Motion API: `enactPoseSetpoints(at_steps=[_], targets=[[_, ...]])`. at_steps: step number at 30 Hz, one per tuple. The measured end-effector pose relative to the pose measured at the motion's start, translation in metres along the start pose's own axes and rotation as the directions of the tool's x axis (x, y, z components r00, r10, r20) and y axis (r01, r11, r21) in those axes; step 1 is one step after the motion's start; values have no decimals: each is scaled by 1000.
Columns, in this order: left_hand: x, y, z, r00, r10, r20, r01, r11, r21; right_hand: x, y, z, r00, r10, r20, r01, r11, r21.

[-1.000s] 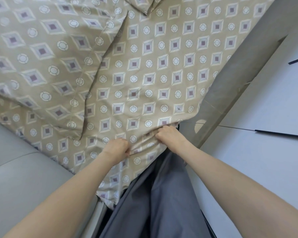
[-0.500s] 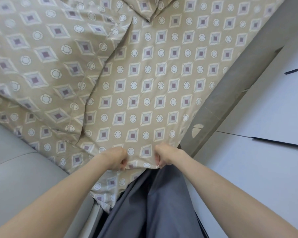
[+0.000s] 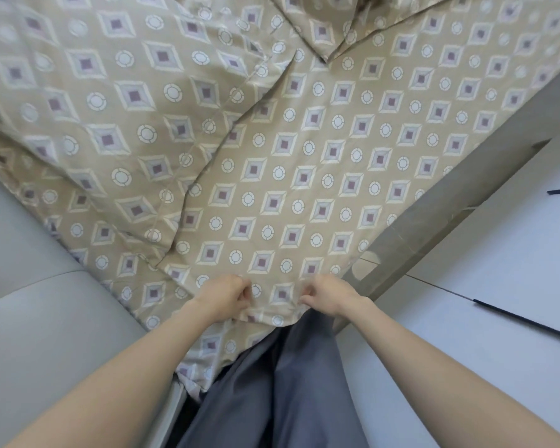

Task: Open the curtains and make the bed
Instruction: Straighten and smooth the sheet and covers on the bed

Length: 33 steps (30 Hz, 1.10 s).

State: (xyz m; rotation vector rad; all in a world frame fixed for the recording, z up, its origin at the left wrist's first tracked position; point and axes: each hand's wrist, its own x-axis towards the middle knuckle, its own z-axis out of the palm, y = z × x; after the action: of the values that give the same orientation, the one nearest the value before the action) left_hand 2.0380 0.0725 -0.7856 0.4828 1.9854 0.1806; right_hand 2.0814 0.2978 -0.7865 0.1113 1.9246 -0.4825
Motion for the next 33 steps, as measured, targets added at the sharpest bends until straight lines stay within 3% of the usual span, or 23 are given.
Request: enactPoseSetpoints(at_steps=[4, 9, 12, 17, 21, 24, 33], targets=[[-8, -1, -26, 978, -207, -28, 193, 948, -253, -7, -21, -46, 998, 5, -66, -5, 1000, 7], [-29, -3, -63, 939, -325, -114, 250, 872, -421, -11, -60, -96, 997, -38, -72, 32, 996, -79], [-43, -9, -81, 877, -445, -182, 268, 766, -585, -13, -92, -128, 992, -93, -81, 81, 986, -145], [-63, -12, -79, 708, -685, -175, 216, 445, -869, -8, -148, -156, 977, -215, 1, 203, 918, -342], [-80, -1, -56, 619, -785, 14, 188, 132, -973, -12, -176, -164, 954, -276, 114, 297, 832, -468], [-97, 13, -32, 569, -800, 189, 155, -122, -980, -19, -192, -166, 928, -310, 206, 371, 717, -590], [-116, 58, 31, 443, -758, 479, -11, -539, -842, -21, -242, -116, 815, -354, 459, 564, 302, -769]])
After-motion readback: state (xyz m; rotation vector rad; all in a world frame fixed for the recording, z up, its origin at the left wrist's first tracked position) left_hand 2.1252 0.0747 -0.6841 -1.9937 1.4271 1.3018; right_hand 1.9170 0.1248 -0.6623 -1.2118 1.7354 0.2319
